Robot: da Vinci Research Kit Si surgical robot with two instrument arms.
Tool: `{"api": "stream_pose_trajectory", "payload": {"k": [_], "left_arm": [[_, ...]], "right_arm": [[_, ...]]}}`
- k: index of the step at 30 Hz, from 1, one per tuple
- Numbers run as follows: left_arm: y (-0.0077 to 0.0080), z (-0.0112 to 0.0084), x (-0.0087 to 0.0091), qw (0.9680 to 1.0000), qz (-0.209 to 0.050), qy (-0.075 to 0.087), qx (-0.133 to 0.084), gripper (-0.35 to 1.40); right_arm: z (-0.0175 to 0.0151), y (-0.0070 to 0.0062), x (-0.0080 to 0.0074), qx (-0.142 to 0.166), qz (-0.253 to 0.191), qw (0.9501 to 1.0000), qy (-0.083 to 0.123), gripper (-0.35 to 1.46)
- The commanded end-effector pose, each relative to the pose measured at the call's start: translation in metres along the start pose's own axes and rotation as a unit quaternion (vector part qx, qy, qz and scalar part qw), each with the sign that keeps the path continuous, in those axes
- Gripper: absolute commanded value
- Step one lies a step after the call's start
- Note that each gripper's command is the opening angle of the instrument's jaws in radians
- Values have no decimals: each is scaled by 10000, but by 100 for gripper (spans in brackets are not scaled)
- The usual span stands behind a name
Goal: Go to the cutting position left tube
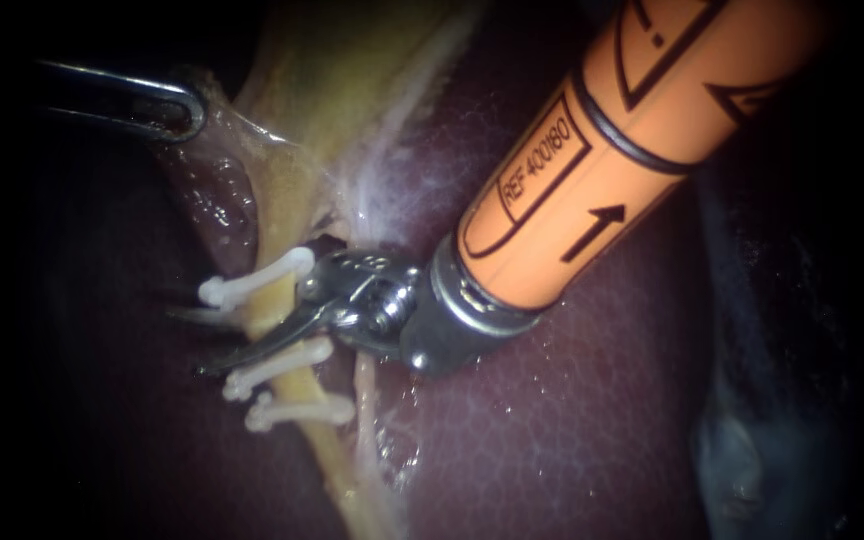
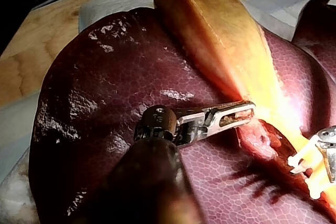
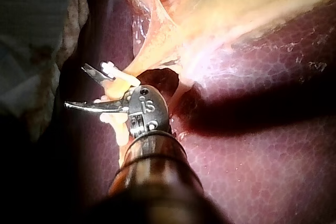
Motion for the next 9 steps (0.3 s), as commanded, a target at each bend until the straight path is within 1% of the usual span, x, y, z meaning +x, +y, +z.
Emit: {"api": "stream_pose_trajectory", "payload": {"k": [1,9], "left_arm": [[0,0,0,10000,1,1,8,-35],[0,1,1,10000,2,0,7,-35]], "right_arm": [[-1,1,-1,-4,1,10000,-4,137],[-5,6,-4,-21,-5,10000,-2,134]]}}
